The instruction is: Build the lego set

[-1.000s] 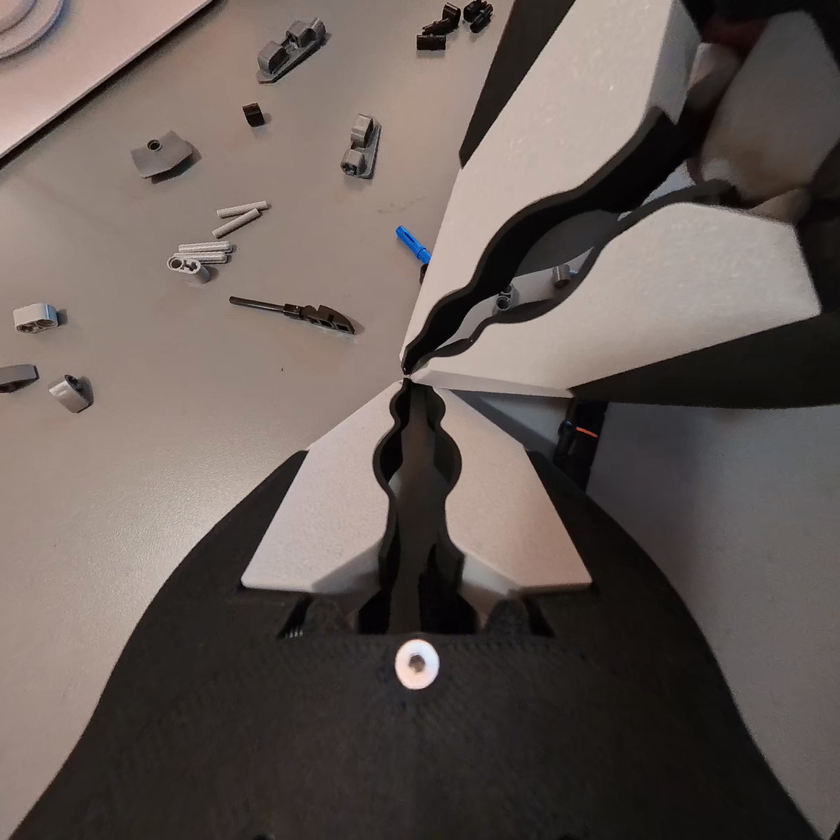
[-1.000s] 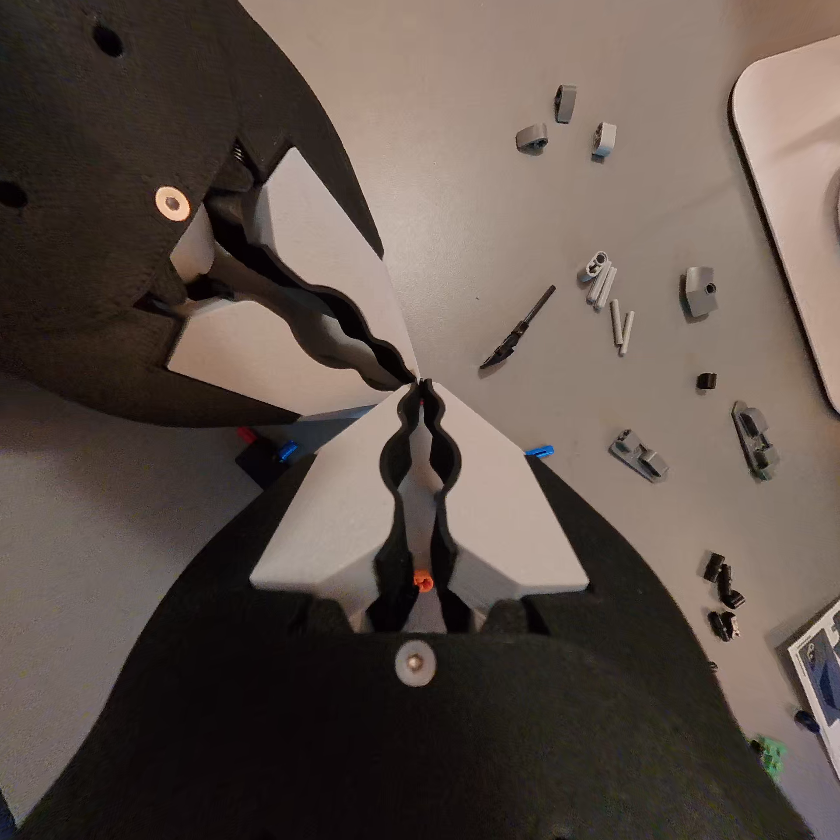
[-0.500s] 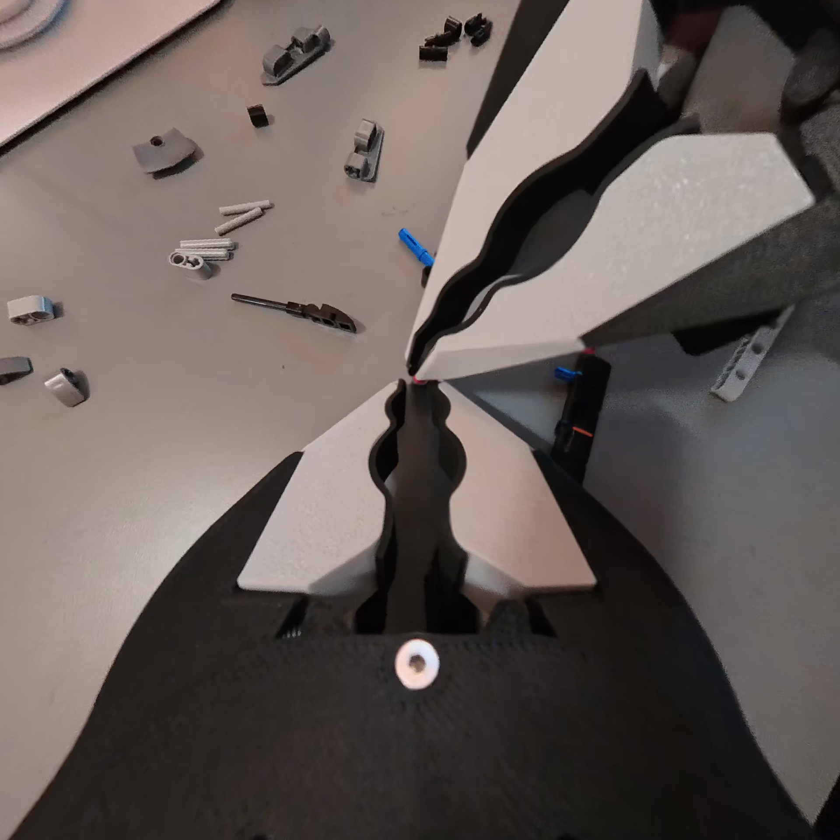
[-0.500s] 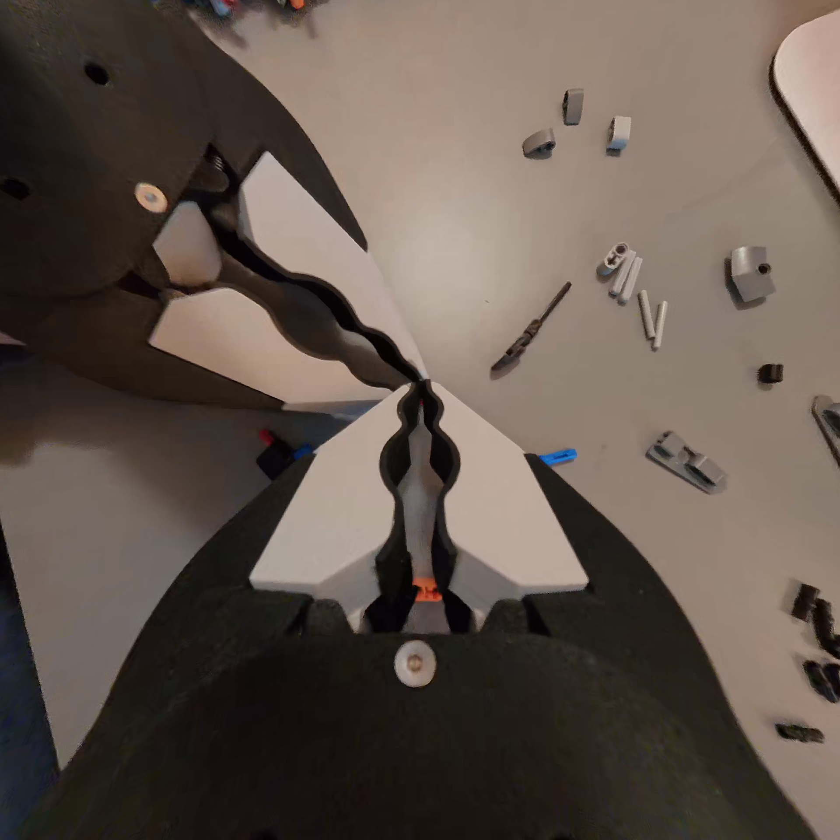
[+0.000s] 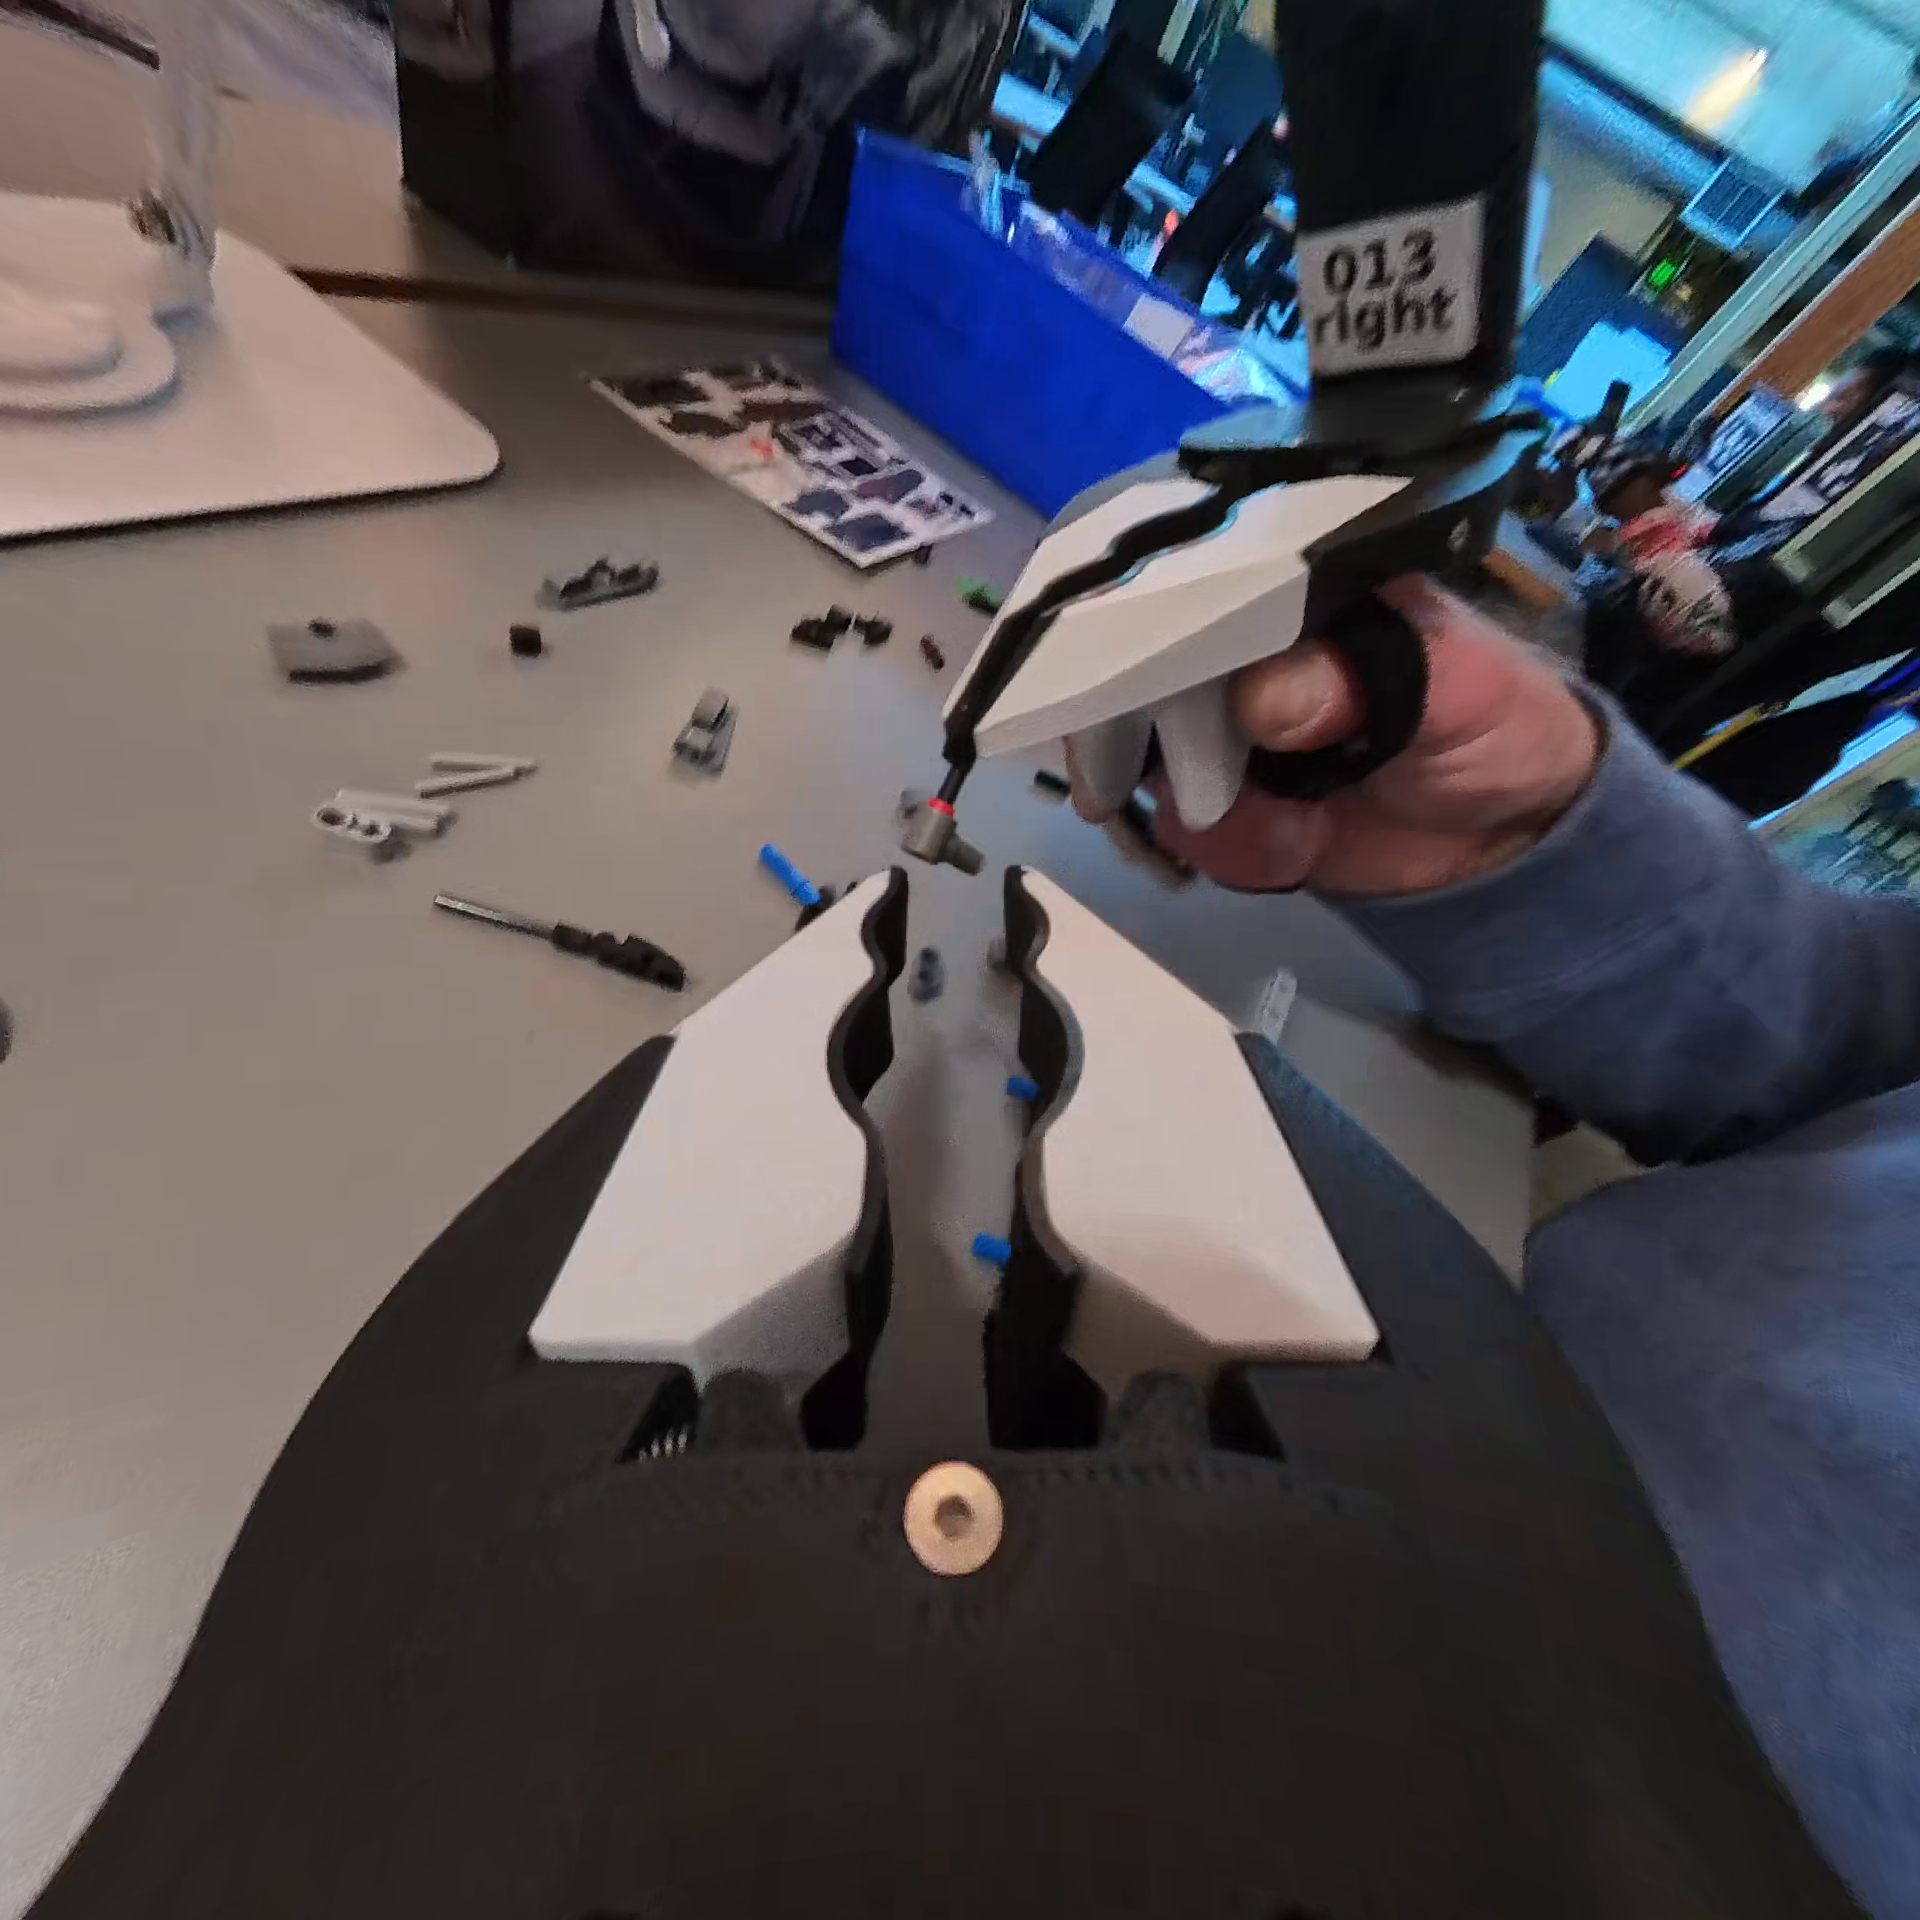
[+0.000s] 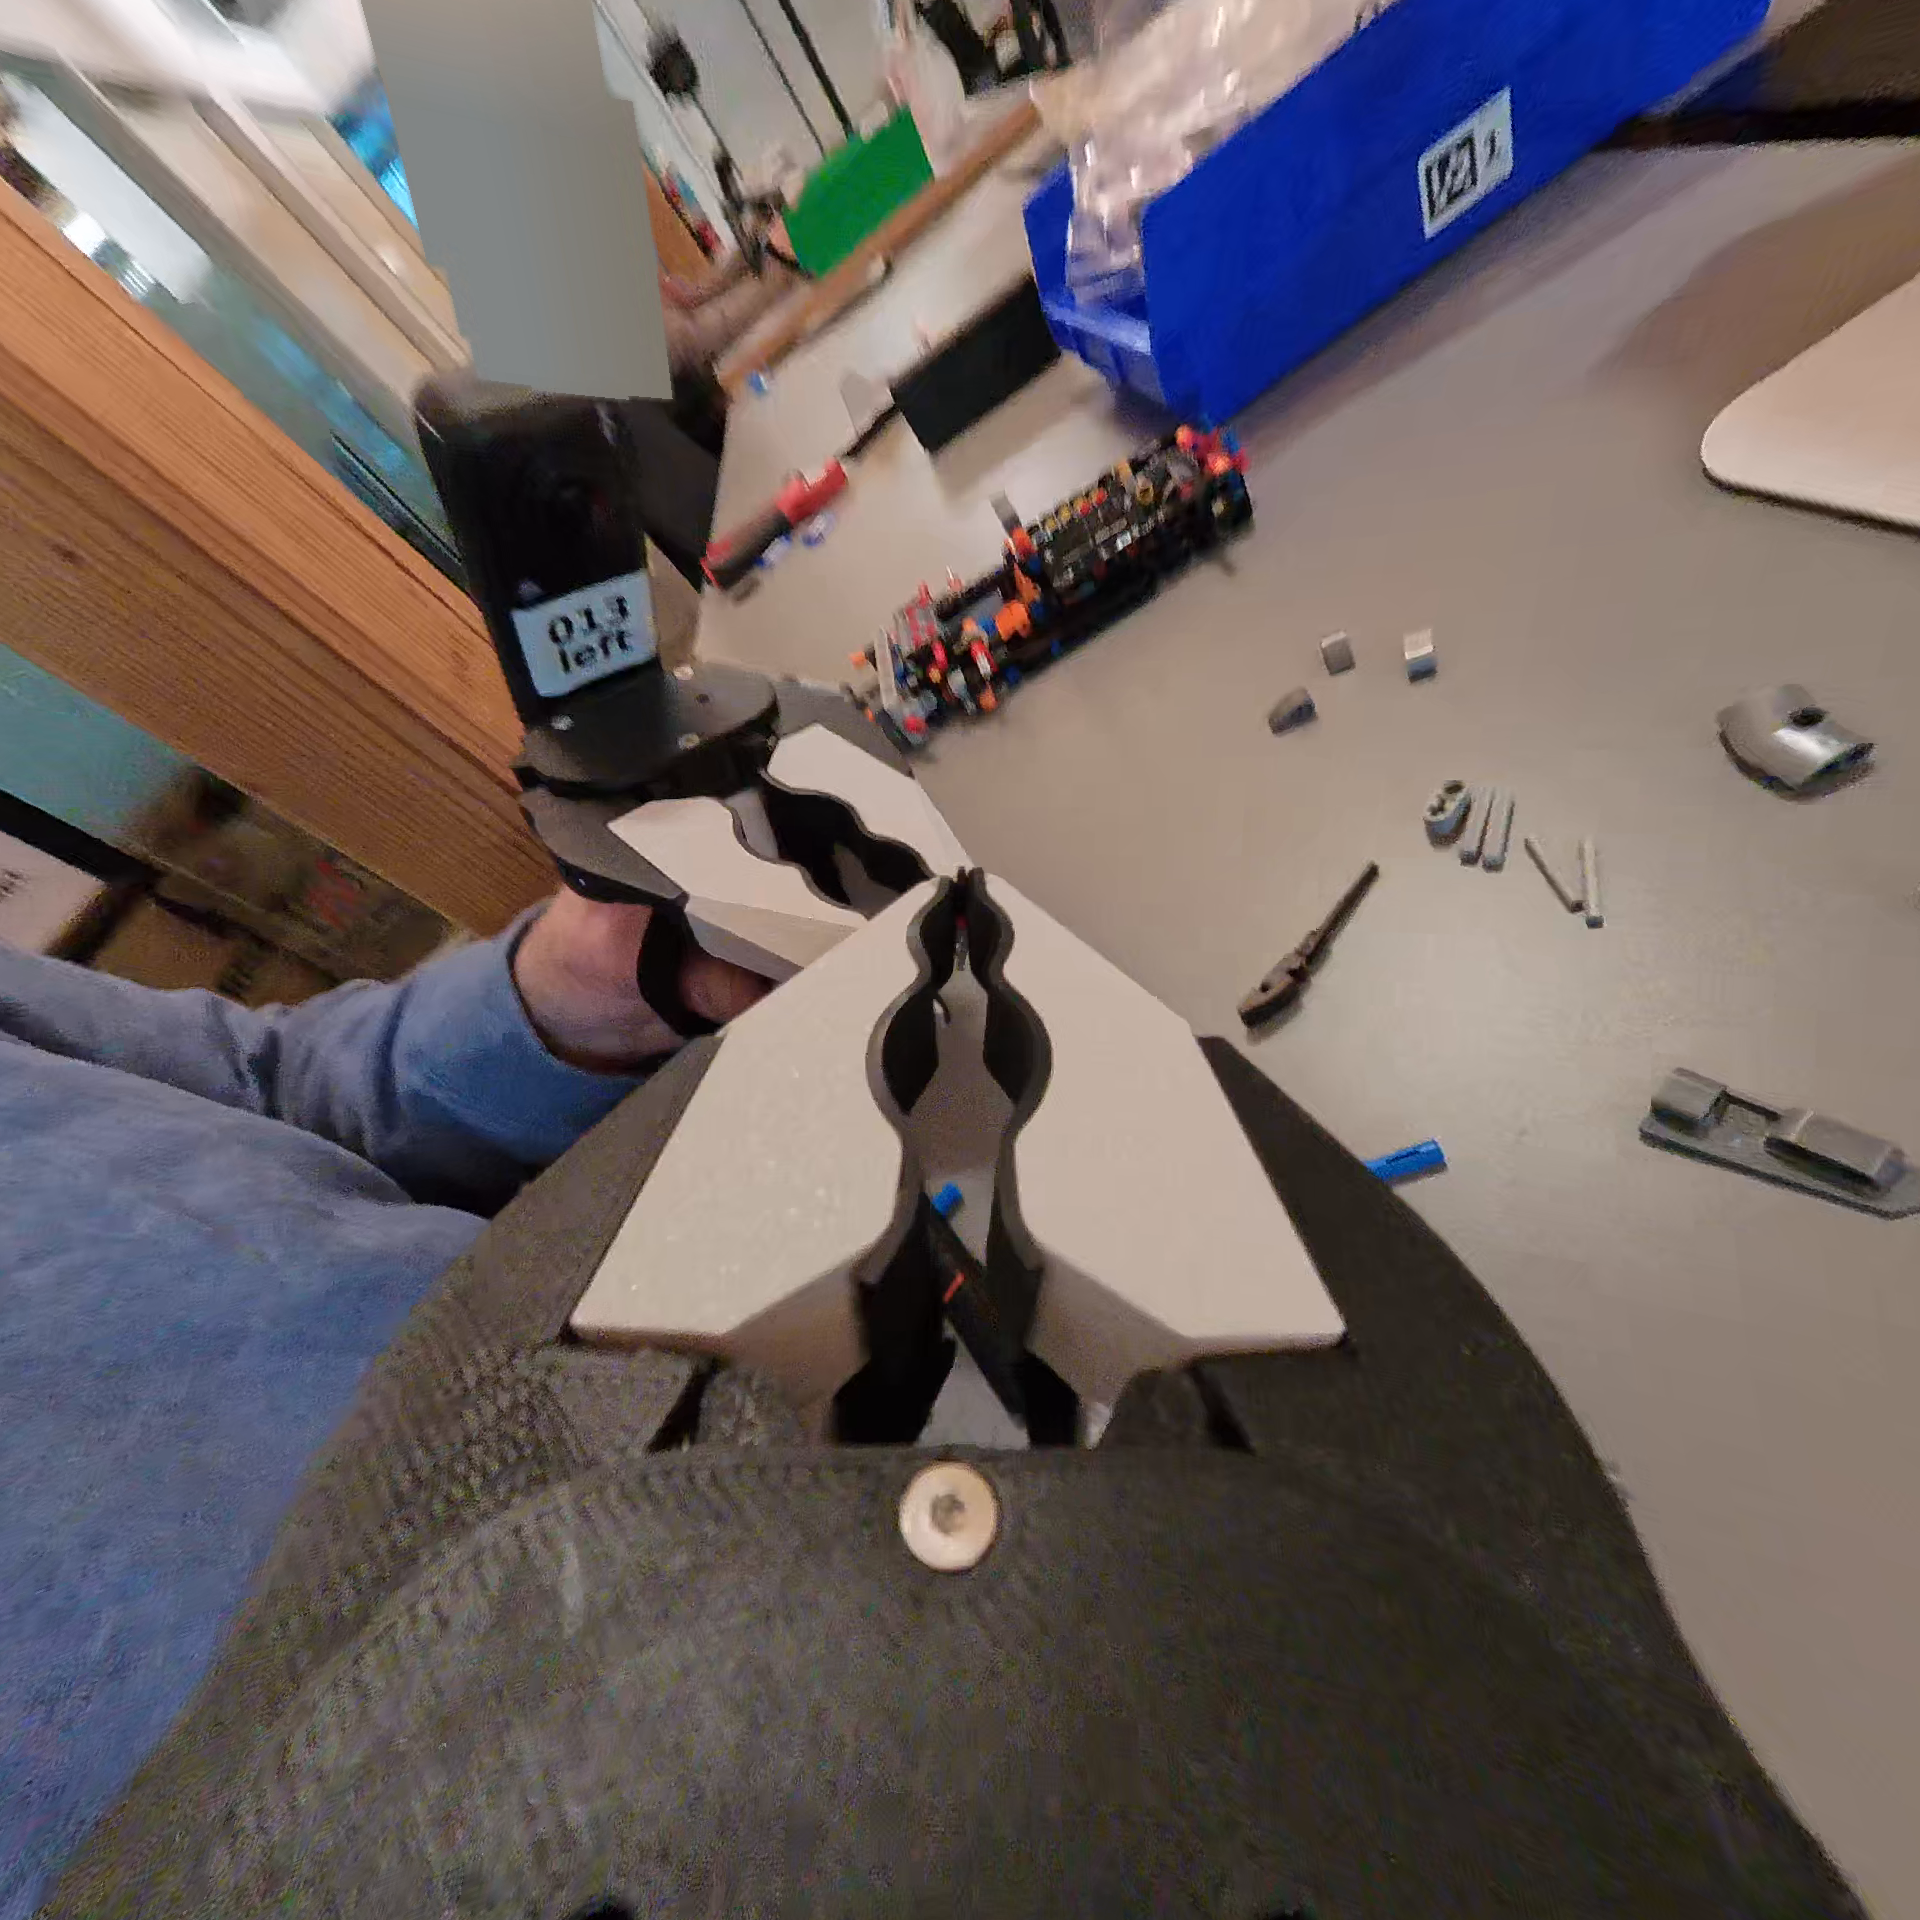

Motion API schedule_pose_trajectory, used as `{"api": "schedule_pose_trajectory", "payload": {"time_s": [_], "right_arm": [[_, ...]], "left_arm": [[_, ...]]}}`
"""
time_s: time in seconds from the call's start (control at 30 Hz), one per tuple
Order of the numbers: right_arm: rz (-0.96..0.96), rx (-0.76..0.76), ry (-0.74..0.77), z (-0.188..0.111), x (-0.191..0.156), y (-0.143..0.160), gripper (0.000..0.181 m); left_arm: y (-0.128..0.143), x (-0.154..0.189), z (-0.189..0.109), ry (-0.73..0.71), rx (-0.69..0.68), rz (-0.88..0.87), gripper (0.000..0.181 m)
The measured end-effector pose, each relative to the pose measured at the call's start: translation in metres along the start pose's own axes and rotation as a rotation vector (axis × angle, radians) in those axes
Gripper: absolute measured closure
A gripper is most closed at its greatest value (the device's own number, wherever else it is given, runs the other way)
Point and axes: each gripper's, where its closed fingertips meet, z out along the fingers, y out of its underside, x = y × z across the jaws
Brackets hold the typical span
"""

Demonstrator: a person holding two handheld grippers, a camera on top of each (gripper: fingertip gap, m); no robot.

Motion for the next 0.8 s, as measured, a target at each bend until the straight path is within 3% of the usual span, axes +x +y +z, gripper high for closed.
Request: {"api": "schedule_pose_trajectory", "payload": {"time_s": [0.2, 0.6, 0.8], "right_arm": [[0.051, 0.117, -0.102, -0.011, -0.013, -0.018, 0.181], [0.095, 0.192, -0.221, -0.024, -0.031, -0.030, 0.181], [0.089, 0.201, -0.250, -0.027, -0.038, -0.032, 0.181]], "left_arm": [[-0.026, 0.012, -0.005, 0.087, 0.146, -0.099, 0.169], [-0.051, 0.037, -0.020, 0.271, 0.254, -0.104, 0.163], [-0.056, 0.039, -0.022, 0.301, 0.297, -0.140, 0.175]]}}
